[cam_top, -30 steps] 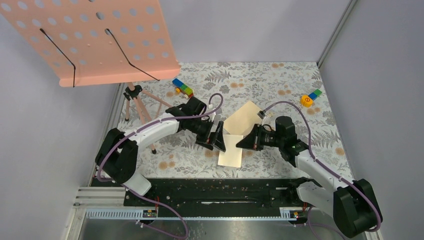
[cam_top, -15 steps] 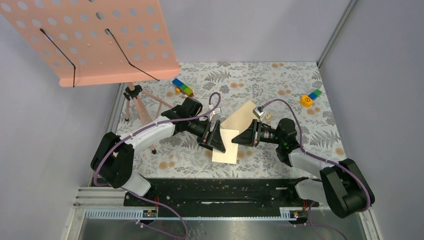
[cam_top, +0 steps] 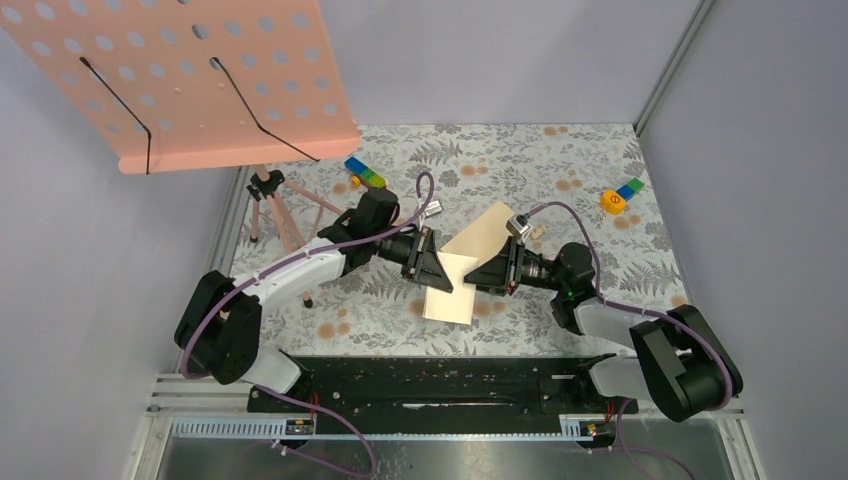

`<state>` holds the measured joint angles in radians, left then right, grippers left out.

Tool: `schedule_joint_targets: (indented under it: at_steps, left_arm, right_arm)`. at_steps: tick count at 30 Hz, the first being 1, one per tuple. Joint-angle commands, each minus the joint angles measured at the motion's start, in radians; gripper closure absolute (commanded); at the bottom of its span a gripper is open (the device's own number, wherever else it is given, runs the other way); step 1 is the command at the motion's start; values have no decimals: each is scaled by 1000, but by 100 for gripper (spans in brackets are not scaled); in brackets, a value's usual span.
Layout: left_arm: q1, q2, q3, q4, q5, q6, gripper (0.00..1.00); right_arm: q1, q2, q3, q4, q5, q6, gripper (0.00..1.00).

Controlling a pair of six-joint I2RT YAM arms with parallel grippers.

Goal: Place the letter into the envelope and seal it
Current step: Pick up the letter from the center of the board, then adjust the letter.

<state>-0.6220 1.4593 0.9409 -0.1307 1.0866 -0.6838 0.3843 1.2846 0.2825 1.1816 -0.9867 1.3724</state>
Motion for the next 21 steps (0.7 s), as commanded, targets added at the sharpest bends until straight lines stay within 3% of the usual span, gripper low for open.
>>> schedule_joint_targets:
  at_steps: [1, 4, 6, 10, 15, 17, 19, 20, 21]
  left_arm:
    - [6, -9, 4, 85, -17, -37, 99]
    - [10, -5, 13, 99, -32, -53, 100]
    - [12, 4, 17, 118, -32, -69, 100]
    - [14, 19, 21, 155, -35, -100, 99]
    - [15, 27, 24, 134, -46, -89, 43]
    - [15, 26, 27, 101, -53, -74, 35]
    - [15, 22, 26, 89, -59, -65, 37]
    - [15, 20, 24, 88, -62, -65, 43]
    - [15, 16, 23, 88, -66, -66, 60]
  right_arm:
    - [1, -42, -23, -5, 13, -30, 50]
    - [1, -54, -44, -4, 9, -28, 50]
    - [1, -64, -55, -6, 6, -27, 56]
    - [1, -80, -63, -27, -2, -29, 85]
    - [1, -106, -64, -94, 13, -46, 96]
    - [2, -121, -58, -137, 19, -67, 100]
    - [1, -143, -52, -178, 31, -86, 100]
    - [1, -154, -48, -205, 36, -99, 100]
    - [1, -170, -42, -230, 41, -112, 100]
